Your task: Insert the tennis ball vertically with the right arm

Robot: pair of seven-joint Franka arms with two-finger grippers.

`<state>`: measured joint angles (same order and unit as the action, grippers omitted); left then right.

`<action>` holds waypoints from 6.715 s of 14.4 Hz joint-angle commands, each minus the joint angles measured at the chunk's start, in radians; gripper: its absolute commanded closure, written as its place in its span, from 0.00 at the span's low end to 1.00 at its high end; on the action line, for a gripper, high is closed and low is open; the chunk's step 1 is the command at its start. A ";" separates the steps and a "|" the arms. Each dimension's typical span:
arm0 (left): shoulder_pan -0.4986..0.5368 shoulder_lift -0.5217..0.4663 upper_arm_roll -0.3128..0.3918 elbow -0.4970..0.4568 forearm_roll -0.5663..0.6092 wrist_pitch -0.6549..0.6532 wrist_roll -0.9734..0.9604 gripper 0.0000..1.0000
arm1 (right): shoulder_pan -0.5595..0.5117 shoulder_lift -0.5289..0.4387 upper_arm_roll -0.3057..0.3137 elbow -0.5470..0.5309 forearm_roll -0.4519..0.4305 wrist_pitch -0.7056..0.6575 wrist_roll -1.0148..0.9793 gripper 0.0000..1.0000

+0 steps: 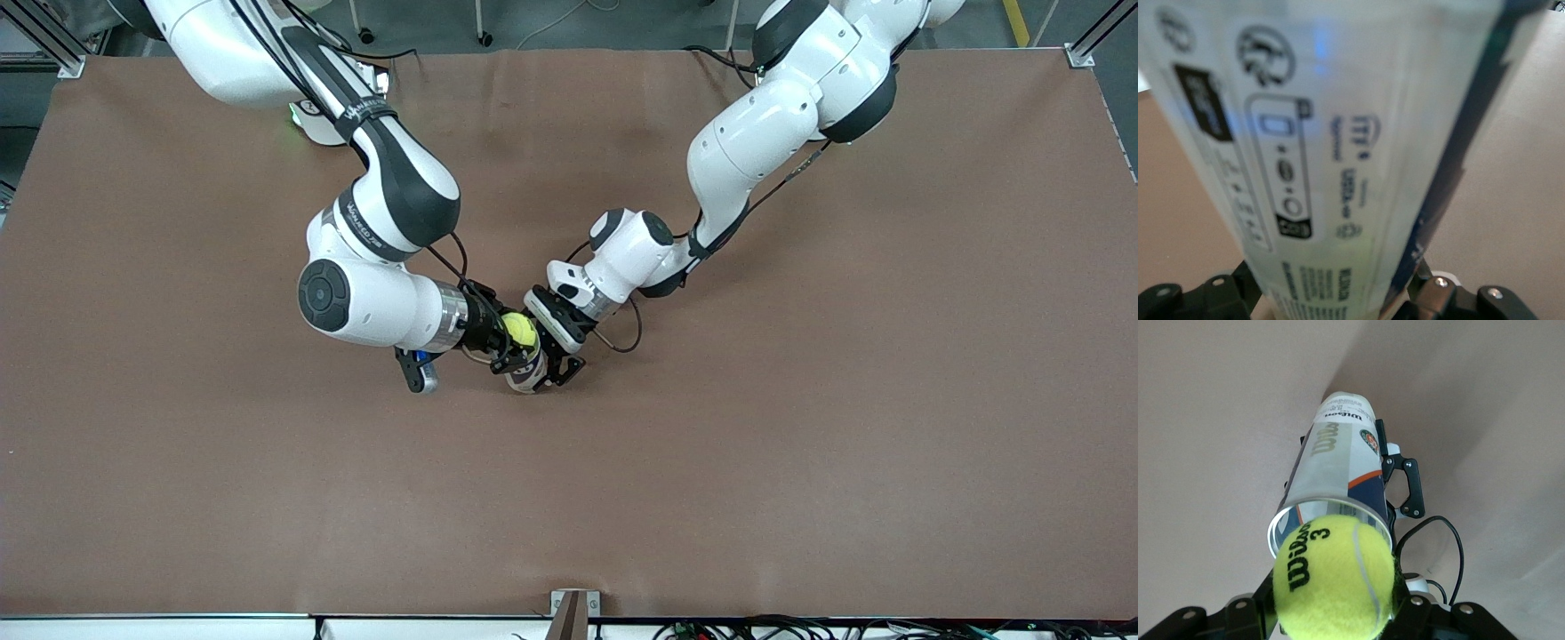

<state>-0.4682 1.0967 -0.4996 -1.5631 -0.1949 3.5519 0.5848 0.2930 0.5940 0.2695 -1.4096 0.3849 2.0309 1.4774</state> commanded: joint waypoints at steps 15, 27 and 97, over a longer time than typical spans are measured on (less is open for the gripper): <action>0.006 -0.026 0.000 -0.047 -0.024 0.001 0.004 0.00 | -0.021 0.029 0.004 0.031 -0.005 0.032 -0.037 0.00; 0.138 -0.201 -0.002 -0.288 -0.040 -0.163 -0.052 0.00 | -0.365 -0.112 0.004 0.035 -0.285 -0.394 -0.972 0.00; 0.456 -1.253 0.420 -0.130 0.204 -2.004 -0.652 0.00 | -0.287 -0.457 -0.319 0.018 -0.374 -0.684 -1.514 0.00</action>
<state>-0.0137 -0.1634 -0.0772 -1.7149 -0.0149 1.5443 -0.0899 -0.0018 0.1573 -0.0499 -1.3804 0.0215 1.3517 -0.0391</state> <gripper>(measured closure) 0.000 0.000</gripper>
